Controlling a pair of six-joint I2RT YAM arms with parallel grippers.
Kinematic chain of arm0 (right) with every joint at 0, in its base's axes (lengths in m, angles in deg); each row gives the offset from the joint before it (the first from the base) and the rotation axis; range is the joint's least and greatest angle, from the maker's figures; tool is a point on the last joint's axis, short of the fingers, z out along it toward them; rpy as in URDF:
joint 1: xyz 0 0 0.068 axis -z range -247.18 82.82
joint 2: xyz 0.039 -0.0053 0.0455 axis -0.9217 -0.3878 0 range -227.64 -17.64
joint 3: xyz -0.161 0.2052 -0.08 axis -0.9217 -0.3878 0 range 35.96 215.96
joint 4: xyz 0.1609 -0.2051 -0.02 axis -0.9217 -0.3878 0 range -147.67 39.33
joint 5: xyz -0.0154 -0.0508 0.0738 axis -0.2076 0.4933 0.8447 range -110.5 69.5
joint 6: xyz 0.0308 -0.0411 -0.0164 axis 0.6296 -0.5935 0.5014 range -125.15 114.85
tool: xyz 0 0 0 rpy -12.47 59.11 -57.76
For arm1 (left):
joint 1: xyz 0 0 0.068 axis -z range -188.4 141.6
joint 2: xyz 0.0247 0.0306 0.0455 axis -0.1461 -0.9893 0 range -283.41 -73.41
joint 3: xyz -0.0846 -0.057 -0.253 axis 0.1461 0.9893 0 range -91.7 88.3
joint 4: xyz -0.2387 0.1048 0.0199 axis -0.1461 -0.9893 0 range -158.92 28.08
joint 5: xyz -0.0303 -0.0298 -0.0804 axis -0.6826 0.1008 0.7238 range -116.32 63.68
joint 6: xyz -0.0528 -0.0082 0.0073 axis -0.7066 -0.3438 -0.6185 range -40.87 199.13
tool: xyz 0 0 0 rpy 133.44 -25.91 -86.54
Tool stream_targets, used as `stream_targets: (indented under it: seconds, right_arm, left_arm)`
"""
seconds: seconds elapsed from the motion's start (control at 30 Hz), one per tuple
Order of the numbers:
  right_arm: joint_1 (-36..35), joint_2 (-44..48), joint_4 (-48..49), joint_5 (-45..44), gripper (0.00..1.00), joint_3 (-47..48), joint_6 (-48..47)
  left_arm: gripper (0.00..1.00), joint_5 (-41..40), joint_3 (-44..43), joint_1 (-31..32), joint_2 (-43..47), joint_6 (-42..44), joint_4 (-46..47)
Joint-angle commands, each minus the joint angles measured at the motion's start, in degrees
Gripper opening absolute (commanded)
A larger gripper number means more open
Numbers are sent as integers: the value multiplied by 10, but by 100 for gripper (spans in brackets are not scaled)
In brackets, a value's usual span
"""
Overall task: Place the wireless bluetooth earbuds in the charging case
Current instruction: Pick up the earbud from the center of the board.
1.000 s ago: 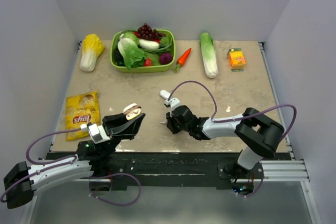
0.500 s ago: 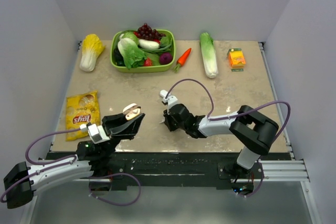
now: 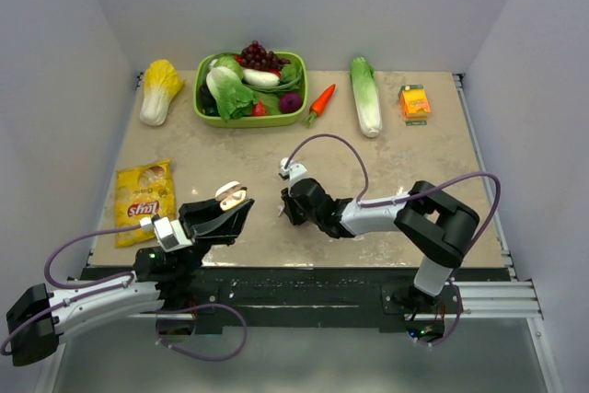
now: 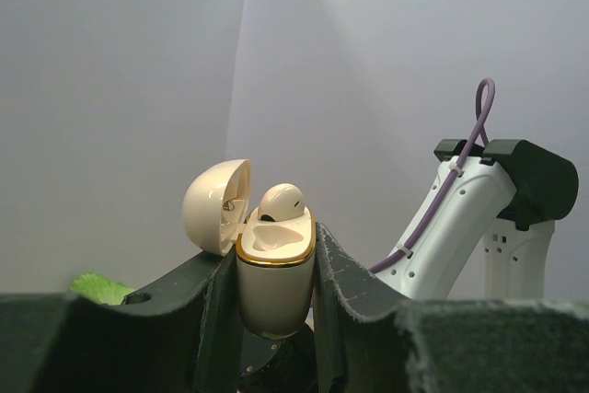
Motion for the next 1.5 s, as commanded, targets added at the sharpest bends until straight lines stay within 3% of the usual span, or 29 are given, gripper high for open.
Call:
stream_targets:
  seconds: [0.0, 0.17, 0.33, 0.67, 1.47]
  right_arm:
    - [1, 43, -43, -42, 27, 4, 6]
    - [2, 73, -85, -46, 53, 29, 42]
    - [1, 54, -127, -34, 59, 81, 142]
    - [0, -10, -177, -64, 57, 120, 242]
    - [-6, -68, -196, -63, 43, 129, 213]
  left_arm:
    - [0, -8, 59, 2, 8, -7, 64]
    - [0, -11, 60, 2, 1, -7, 71]
    - [0, -12, 55, 2, -5, -7, 75]
    - [0, -16, 56, 2, 3, -13, 68]
    - [0, -14, 64, 2, 8, -22, 72]
